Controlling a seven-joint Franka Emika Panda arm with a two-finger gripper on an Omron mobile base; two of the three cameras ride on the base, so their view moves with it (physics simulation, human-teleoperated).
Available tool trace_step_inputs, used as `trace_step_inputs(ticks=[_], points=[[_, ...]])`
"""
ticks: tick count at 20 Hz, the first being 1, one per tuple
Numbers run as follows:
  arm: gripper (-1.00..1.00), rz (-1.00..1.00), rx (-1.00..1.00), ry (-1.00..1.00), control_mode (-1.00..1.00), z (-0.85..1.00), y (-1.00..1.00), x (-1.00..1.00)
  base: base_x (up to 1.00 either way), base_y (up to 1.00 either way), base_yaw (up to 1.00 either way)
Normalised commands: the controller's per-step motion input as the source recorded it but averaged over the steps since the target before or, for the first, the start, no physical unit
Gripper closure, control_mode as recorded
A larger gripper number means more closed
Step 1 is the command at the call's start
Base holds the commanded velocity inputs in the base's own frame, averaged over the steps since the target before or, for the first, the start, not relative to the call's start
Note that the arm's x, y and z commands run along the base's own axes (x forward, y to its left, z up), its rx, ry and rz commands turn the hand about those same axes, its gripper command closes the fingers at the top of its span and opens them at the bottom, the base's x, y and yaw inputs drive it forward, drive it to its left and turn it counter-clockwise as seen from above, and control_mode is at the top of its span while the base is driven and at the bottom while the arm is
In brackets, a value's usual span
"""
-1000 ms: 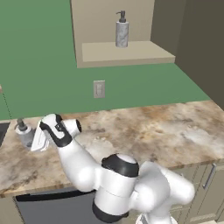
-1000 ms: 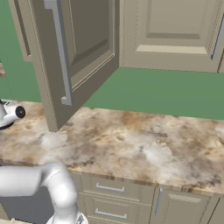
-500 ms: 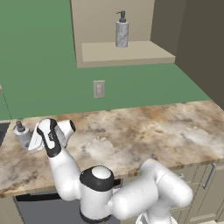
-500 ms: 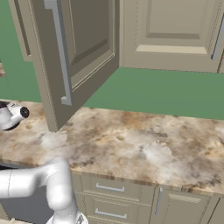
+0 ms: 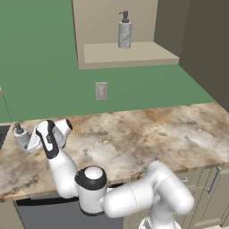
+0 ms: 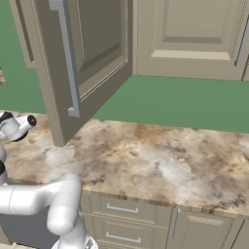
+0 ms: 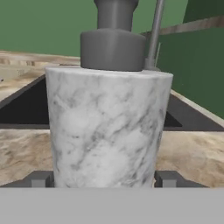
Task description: Locate and retrieve the soap dispenser and soap dispenser from the cabinet. Place them next to the sink.
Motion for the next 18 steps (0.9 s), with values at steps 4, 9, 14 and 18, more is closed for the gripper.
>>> trace_step_inputs(ticks=[4, 9, 14, 18], points=[[1.00, 0.00, 0.01, -0.12, -1.00, -0.31, 0.12, 0.21, 0.00, 0.00, 0.00], [1.00, 0.00, 0.03, -0.17, -1.00, -0.35, 0.09, 0.11, 0.00, 0.00, 0.00], [1.00, 0.00, 0.01, -0.12, -1.00, -0.38, 0.09, 0.07, 0.00, 0.00, 0.00], [1.00, 0.00, 0.00, 0.00, -1.00, -0.39, 0.17, 0.20, 0.00, 0.00, 0.00]])
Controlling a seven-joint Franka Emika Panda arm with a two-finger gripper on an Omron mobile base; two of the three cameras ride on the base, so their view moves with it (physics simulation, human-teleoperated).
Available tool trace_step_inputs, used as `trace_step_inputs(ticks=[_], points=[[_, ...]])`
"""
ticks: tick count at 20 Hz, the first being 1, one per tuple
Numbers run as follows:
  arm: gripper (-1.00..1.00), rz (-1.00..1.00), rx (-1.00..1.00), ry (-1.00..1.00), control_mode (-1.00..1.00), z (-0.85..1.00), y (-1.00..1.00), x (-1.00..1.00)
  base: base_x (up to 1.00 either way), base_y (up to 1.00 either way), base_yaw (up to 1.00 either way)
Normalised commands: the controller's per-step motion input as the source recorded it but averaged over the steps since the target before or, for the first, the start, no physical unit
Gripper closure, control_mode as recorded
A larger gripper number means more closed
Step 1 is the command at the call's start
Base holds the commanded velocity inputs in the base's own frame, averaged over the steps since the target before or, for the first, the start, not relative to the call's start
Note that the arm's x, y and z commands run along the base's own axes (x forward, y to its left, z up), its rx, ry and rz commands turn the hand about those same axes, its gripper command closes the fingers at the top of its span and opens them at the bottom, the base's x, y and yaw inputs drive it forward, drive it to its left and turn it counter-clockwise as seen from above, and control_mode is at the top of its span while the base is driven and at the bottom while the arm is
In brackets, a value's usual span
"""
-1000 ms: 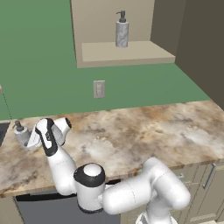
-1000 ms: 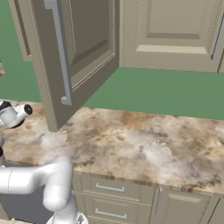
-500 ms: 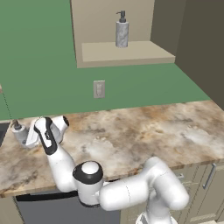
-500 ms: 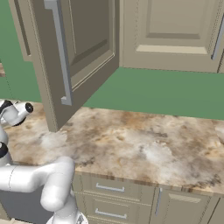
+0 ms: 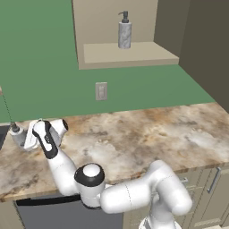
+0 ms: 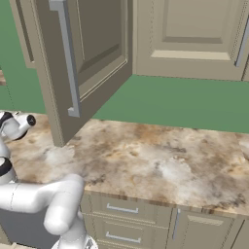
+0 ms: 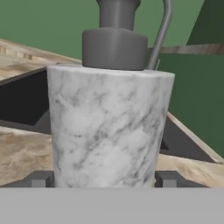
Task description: Locate and retrieve the soap dispenser and soap dispenser from the cabinet. Place them next to the sink.
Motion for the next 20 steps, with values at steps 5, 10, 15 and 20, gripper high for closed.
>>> trace_step_inputs(ticks=[5, 10, 15, 20], points=[[1.00, 0.00, 0.00, 0.00, -1.00, -0.39, 0.26, 0.18, 0.00, 0.00, 0.00], [1.00, 0.00, 0.03, -0.09, -1.00, -0.37, 0.24, 0.09, 0.00, 0.00, 0.00], [1.00, 0.01, 0.06, -0.06, -1.00, -0.34, 0.19, 0.03, 0.00, 0.00, 0.00], [-1.00, 0.00, 0.03, -0.02, -1.00, -0.25, 0.08, 0.01, 0.00, 0.00, 0.00]])
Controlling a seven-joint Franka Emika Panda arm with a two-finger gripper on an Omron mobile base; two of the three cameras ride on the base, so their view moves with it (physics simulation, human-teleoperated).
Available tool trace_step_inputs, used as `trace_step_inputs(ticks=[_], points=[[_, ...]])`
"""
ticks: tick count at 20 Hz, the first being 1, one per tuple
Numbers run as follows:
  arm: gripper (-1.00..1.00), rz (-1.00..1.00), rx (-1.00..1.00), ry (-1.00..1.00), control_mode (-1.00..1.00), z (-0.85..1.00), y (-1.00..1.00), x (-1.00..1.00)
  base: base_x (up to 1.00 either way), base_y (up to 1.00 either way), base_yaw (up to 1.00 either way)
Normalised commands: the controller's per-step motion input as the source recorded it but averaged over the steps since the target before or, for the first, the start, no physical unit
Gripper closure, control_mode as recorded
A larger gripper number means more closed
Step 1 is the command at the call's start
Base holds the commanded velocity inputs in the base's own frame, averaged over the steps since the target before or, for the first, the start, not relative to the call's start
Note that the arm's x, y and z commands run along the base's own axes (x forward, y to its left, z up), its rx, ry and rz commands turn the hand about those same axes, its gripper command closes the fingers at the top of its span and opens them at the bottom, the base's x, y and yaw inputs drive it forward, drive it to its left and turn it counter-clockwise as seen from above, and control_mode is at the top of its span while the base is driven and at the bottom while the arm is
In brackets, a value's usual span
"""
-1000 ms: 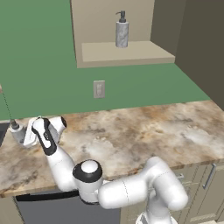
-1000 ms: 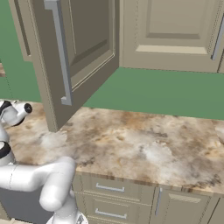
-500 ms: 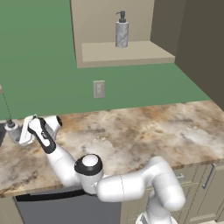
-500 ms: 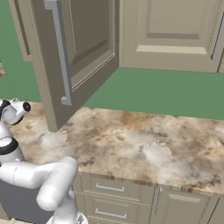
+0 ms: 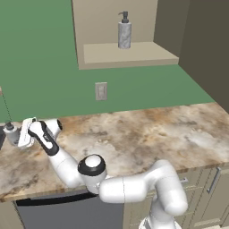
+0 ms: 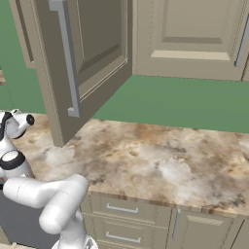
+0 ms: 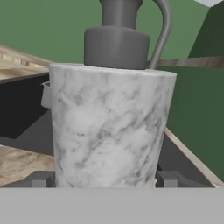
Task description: Locate and retrieve the soap dispenser and soap dispenser from the cabinet. Place them next to the sink.
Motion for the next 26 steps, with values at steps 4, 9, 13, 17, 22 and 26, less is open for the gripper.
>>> trace_step_inputs(ticks=[4, 9, 13, 17, 22, 26], points=[[-1.00, 0.00, 0.01, 0.00, -1.00, -0.17, 0.00, 0.02, 0.00, 0.00, 0.00], [-1.00, 0.00, 0.00, 0.06, -1.00, -0.03, 0.00, 0.01, 0.00, 0.00, 0.00], [-1.00, 0.00, -0.04, 0.12, -1.00, 0.00, -0.01, 0.02, 0.00, 0.00, 0.00], [-1.00, 0.00, -0.03, 0.13, -1.00, 0.00, -0.23, 0.00, 0.00, 0.00, 0.00], [-1.00, 0.00, 0.00, 0.10, -1.00, 0.01, -0.39, 0.00, 0.00, 0.00, 0.00], [-1.00, -0.01, 0.00, 0.06, -1.00, 0.00, -0.31, 0.00, 0.00, 0.00, 0.00]])
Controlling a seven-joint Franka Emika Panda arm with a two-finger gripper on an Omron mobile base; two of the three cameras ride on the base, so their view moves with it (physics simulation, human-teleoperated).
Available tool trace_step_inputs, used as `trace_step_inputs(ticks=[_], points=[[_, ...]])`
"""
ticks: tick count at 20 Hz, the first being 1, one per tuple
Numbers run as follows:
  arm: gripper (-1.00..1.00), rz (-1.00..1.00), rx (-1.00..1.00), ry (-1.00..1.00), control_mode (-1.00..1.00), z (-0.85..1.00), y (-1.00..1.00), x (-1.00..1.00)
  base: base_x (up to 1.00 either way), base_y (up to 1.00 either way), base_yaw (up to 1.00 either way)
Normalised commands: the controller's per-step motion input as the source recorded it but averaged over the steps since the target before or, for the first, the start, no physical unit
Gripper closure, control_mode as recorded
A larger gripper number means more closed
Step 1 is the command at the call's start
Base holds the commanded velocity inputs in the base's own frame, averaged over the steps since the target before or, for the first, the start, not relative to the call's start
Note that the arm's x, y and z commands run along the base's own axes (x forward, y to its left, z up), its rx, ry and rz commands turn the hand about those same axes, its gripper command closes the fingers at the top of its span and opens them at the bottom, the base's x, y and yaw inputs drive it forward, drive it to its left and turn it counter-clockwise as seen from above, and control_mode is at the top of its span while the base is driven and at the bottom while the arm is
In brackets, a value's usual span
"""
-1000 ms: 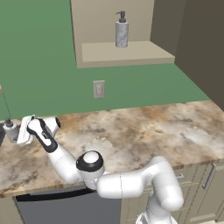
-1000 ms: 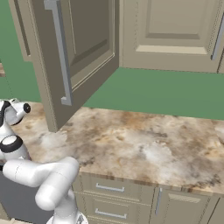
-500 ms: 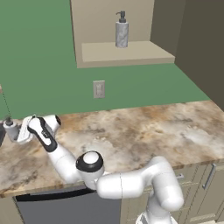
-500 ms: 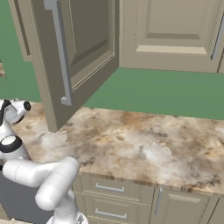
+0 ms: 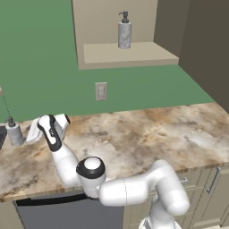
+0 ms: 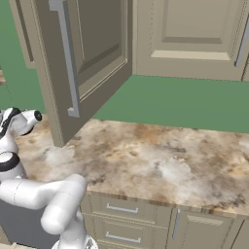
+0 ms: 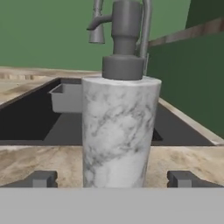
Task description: Locate and retrieve the soap dispenser and soap dispenser from the cabinet. Place them next to the sink.
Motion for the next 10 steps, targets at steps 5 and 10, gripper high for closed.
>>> trace_step_inputs(ticks=[5, 10], points=[[-1.00, -0.11, -0.07, 0.09, -1.00, 0.07, -0.18, -0.12, 0.00, 0.00, 0.00], [-1.00, -0.25, -0.17, 0.05, -1.00, 0.21, -0.23, -0.08, 0.00, 0.00, 0.00]])
